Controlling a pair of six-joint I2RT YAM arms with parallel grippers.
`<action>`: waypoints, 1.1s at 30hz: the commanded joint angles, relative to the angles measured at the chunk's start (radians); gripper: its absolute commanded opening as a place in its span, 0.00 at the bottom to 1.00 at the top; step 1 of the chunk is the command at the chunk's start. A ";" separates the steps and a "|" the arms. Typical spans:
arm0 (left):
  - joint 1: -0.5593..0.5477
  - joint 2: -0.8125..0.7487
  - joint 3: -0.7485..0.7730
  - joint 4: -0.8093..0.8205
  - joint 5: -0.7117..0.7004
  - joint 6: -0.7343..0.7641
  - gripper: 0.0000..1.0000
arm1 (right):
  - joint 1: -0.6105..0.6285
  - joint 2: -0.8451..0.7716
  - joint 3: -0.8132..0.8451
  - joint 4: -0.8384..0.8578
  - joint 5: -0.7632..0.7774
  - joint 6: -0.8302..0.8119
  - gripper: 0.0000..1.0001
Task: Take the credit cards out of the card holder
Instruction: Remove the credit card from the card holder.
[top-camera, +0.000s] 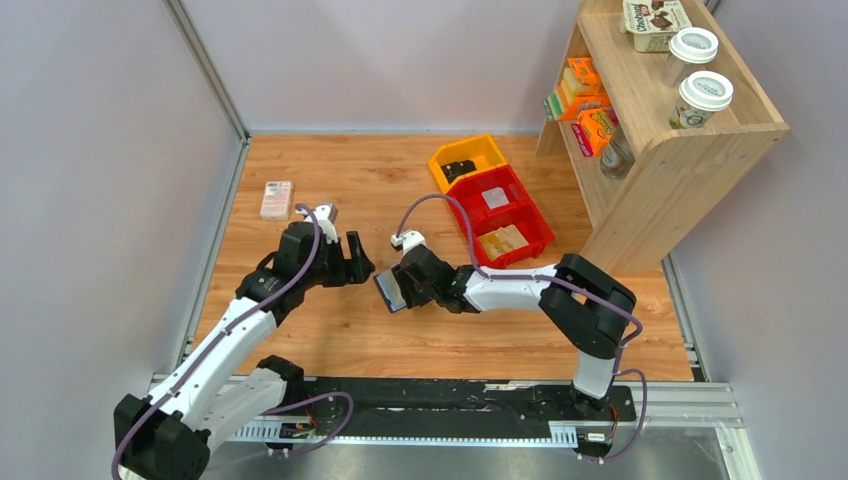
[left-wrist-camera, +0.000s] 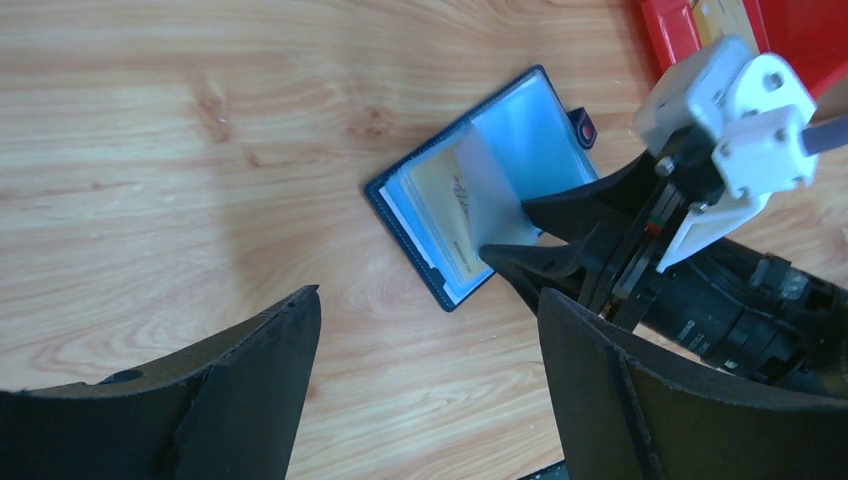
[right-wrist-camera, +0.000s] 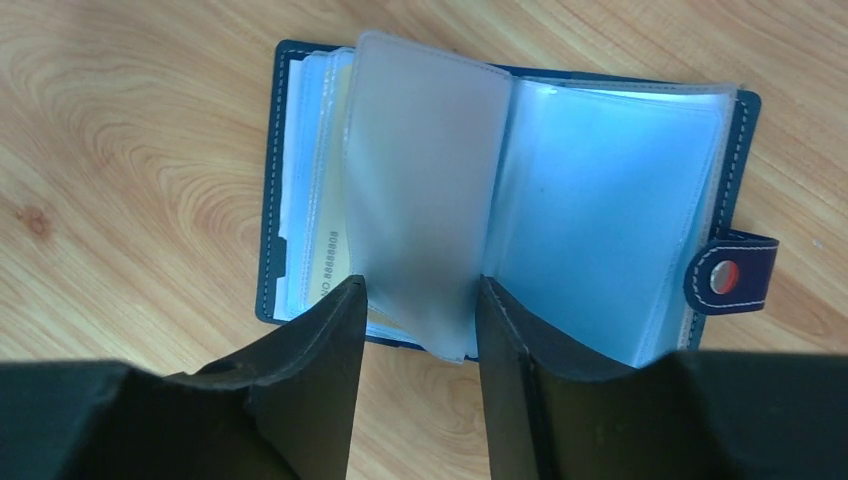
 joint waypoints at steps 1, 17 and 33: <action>-0.003 0.033 -0.037 0.125 0.089 -0.077 0.87 | -0.030 0.004 -0.066 0.005 -0.066 0.040 0.44; -0.048 0.399 -0.069 0.409 0.175 -0.158 0.45 | -0.103 -0.025 -0.135 0.106 -0.173 0.143 0.38; -0.127 0.683 -0.029 0.334 0.099 -0.104 0.36 | -0.107 -0.058 -0.066 -0.010 -0.068 0.149 0.36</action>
